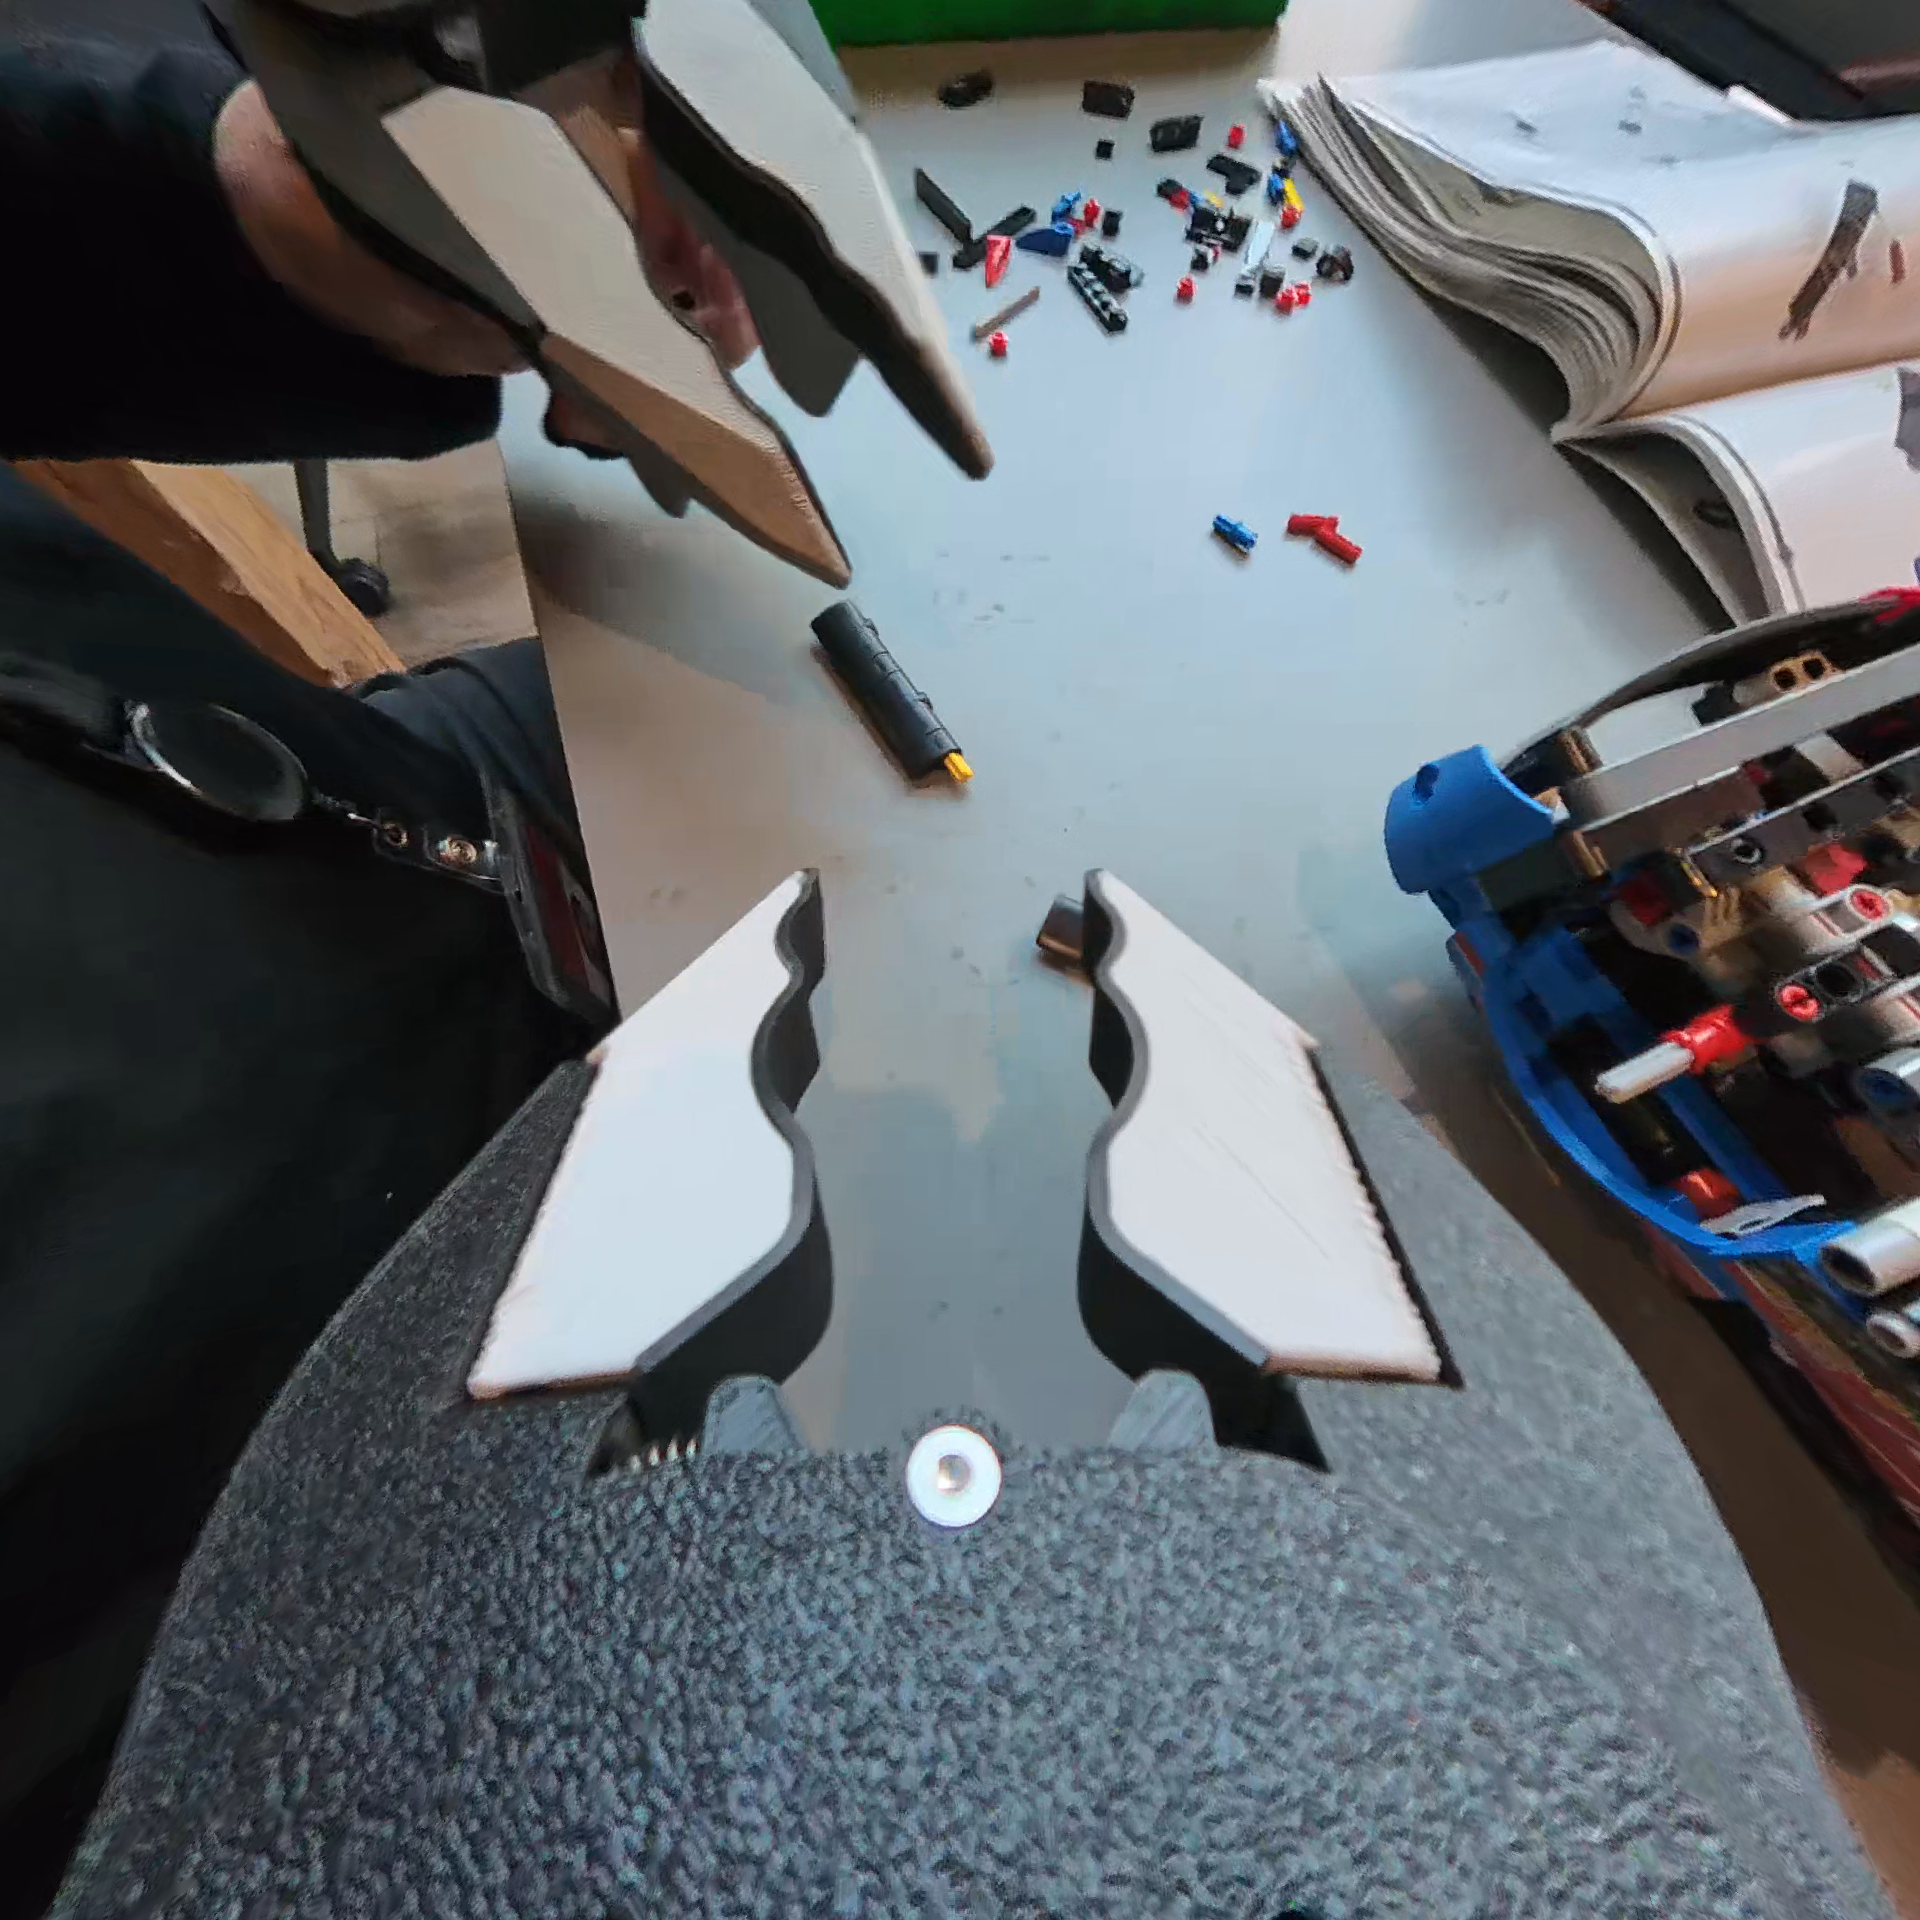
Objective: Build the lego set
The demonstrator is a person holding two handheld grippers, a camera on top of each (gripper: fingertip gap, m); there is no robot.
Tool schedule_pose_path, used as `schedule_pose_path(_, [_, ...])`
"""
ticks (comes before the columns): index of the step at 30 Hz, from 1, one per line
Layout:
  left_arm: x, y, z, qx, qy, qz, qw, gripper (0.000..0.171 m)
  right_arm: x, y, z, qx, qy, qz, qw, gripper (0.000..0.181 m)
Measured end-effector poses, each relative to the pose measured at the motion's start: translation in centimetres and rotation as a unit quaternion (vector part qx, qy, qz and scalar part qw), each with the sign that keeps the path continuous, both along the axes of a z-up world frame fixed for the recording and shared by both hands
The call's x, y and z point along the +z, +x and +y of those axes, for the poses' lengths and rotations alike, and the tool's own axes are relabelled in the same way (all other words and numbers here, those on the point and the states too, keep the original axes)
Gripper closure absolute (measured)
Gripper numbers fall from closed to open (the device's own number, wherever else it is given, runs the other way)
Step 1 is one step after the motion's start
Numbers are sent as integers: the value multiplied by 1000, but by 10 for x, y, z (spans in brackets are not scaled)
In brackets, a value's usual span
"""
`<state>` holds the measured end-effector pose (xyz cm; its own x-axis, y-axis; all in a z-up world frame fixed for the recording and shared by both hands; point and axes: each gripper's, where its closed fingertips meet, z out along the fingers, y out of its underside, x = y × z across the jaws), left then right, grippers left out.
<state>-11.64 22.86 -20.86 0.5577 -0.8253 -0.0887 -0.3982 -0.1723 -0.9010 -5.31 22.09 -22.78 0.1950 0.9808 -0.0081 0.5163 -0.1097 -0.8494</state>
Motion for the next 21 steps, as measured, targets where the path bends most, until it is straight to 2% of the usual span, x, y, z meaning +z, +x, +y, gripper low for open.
schedule_pose_path(3, [-2,-4,0,0,17,5,1000,155,2,-5,-6,14,-30,-5,999,147])
schedule_pose_path(5, [-5,-8,1,-2,37,21,999,161,7,-8,-4,6,-34,-6,999,140])
schedule_pose_path(9, [-3,-19,0,4,62,13,998,167,8,-5,5,2,4,-48,999,146])
schedule_pose_path(12, [5,-23,-7,-8,75,-21,997,158,7,-3,22,-24,35,-68,997,125])
schedule_pose_path(16, [10,-25,-9,-14,104,-25,994,112,2,-10,27,-15,13,-79,997,125])
schedule_pose_path(18, [10,-22,-9,-23,117,-19,993,105,-1,-13,29,-9,8,-84,996,133])
schedule_pose_path(21, [13,-19,-11,-36,136,-21,990,106,-5,-17,36,-12,4,-88,996,133])
